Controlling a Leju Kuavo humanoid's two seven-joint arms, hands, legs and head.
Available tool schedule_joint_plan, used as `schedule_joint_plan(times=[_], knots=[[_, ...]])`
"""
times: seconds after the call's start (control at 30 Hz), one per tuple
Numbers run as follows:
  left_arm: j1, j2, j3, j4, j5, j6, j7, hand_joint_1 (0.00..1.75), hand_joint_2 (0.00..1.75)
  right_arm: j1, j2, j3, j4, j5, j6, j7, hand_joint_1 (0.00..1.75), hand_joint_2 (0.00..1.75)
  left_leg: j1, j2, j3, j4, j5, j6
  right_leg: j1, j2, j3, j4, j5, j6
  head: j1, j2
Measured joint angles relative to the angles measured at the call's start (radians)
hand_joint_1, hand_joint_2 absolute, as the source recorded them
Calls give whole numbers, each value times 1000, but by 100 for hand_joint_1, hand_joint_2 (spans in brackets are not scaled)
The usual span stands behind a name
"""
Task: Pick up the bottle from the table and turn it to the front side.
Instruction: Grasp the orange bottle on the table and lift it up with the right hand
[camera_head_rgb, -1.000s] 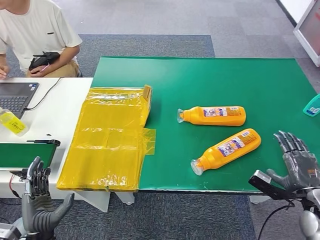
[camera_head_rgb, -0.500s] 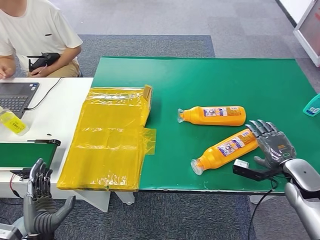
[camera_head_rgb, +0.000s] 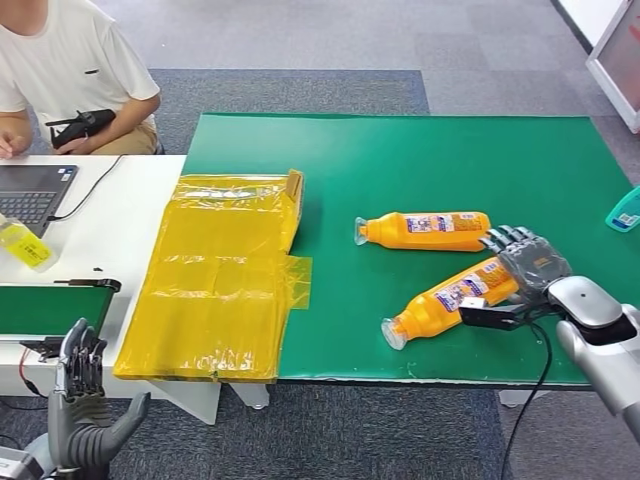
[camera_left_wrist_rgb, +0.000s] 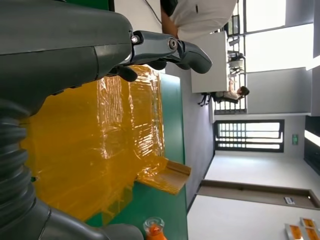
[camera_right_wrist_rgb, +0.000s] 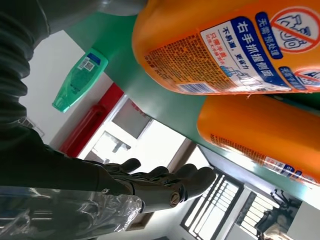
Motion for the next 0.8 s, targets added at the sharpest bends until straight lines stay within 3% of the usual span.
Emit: schedule_joint_plan(times=[0.43, 0.8], knots=[[16, 0, 9, -4, -1, -4, -2, 0, 175, -138, 25, 215, 168, -12, 60, 6, 0, 175, 0, 0, 0, 0, 1, 0, 0, 0, 0, 0, 0, 0, 0, 0], [29, 0, 10, -11, -3, -4, -3, 0, 175, -165, 62, 315, 212, -66, 75, -15, 0, 175, 0, 0, -1, 0, 1, 0, 0, -1, 0, 0, 0, 0, 0, 0]])
